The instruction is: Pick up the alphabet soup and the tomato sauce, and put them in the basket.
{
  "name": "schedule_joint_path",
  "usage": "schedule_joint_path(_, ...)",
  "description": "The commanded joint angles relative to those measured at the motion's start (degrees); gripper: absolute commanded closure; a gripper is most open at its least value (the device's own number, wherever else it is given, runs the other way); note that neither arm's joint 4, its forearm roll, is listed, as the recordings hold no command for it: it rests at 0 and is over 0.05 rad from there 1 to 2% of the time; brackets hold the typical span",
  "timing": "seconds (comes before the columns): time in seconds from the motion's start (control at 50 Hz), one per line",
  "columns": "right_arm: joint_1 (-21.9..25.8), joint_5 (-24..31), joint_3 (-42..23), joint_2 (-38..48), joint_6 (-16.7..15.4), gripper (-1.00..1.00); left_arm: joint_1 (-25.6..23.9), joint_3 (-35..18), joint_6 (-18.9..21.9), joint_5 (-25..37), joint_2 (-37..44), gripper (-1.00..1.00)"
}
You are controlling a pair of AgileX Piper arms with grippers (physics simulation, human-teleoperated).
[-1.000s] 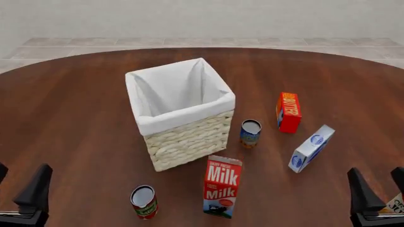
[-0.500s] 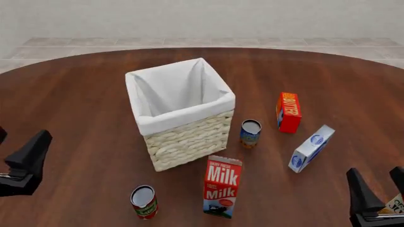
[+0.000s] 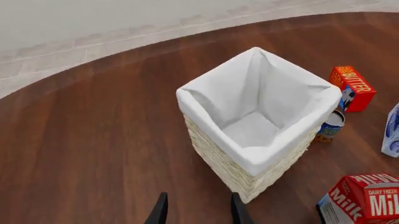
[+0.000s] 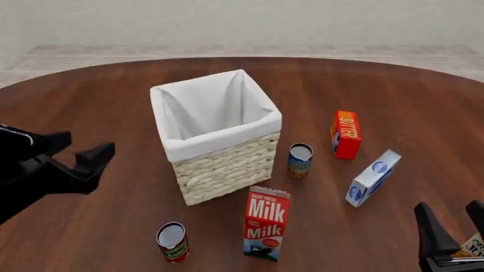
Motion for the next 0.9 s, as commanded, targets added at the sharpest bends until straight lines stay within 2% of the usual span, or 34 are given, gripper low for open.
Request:
schedule_joint_path(0.02,0.30,-0.07,0.01,0.20,0.07,-1.00,-4.91,-3.15,2.56,4.39,6.75,-1.00)
schedule_joint_path(0.1,0.32,-0.21,0.03,0.38,0.14,-1.00,-5.85,-4.03,2.47,5.99,9.53,-1.00)
schedule_joint_path(0.14,0.24,-0.33,0.06,0.60,0.16,-1.00,-4.63,-3.34,6.33,5.14,10.06,-1.00)
schedule_joint_path(0.16,0.21,-0.39,0.06,0.71,0.21,-1.00,-4.86,-3.14,6.51,4.83,10.63,-1.00)
schedule_joint_path(0.18,0.19,-0.57,0.06,0.95,0.21,-1.00,-6.21,-3.40,5.01,5.32,11.00,-1.00)
schedule_joint_path(0.24,0.18,-1.50,0.09,1.93,0.21,-1.00,-6.89,-2.89,5.42,5.35,12.47,-1.00)
schedule_joint_path(0.28,0.15,-2.07,0.09,2.56,0.27,-1.00,-7.58,-3.06,3.32,5.87,13.90,-1.00)
schedule_joint_path(0.42,0.08,-3.42,0.10,3.90,0.32,-1.00,-11.35,-3.24,-0.15,7.23,15.23,-1.00)
schedule_joint_path(0.52,-0.03,-2.90,0.08,3.34,0.35,-1.00,-12.71,-3.53,-0.99,8.33,15.34,-1.00)
schedule_joint_path(0.64,-0.01,-2.15,0.03,2.49,0.41,-1.00,-15.14,-4.00,-4.76,9.63,15.86,-1.00)
schedule_joint_path(0.9,0.11,-1.62,0.05,2.13,0.41,-1.00,-16.91,-0.88,-5.15,8.00,16.71,-1.00)
